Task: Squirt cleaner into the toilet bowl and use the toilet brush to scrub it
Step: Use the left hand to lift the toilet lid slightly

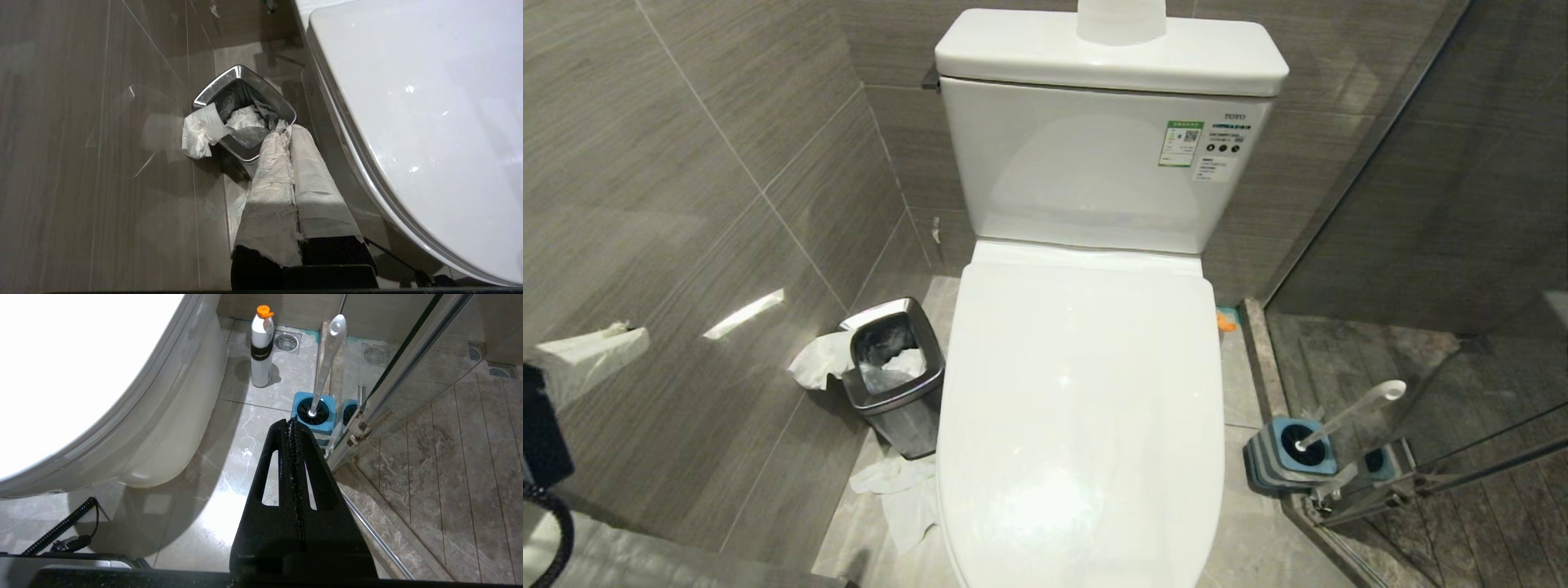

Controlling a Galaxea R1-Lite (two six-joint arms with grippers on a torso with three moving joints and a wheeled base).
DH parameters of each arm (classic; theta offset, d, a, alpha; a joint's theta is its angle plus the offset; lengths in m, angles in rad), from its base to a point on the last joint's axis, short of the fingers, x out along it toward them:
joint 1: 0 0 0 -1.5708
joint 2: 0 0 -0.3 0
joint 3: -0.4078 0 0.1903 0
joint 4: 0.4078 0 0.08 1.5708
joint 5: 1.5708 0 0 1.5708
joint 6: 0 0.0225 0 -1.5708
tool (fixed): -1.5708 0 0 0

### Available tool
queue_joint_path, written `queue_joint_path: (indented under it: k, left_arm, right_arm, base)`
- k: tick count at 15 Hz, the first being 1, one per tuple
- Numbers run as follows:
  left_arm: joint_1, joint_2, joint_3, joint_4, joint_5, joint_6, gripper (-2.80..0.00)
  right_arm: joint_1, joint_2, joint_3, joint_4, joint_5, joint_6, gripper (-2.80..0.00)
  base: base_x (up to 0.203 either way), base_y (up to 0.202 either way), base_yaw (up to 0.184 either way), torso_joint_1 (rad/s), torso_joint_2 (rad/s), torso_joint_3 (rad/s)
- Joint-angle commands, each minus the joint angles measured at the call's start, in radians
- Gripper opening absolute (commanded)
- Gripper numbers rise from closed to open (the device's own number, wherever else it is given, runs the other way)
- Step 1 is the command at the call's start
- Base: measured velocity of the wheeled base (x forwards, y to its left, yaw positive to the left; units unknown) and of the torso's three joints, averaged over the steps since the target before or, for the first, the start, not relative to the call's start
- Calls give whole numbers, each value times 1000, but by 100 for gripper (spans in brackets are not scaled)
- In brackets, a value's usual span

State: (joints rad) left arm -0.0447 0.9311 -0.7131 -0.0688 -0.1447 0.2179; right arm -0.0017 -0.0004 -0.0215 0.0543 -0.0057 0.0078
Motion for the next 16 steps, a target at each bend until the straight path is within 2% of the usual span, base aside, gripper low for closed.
queue_joint_path:
  k: [1, 9, 13, 16]
  left_arm:
    - [-1, 105, -39, 1, -1, 3, -280]
    - [-54, 428, -213, 6, -6, 70, -280]
    - [-21, 597, -347, 33, -145, 72, -280]
    - [23, 684, -381, 90, -339, 71, -280]
  right_arm:
    - [0, 0, 0, 1, 0, 0, -280]
    - [0, 0, 0, -1, 0, 0, -280]
    - [0, 0, 0, 1, 0, 0, -280]
    - [0, 0, 0, 1, 0, 0, -280]
  base:
    - [0, 0, 0, 0, 0, 0]
    - [0, 0, 0, 0, 0, 0]
    - [0, 0, 0, 0, 0, 0]
    - [0, 0, 0, 0, 0, 0]
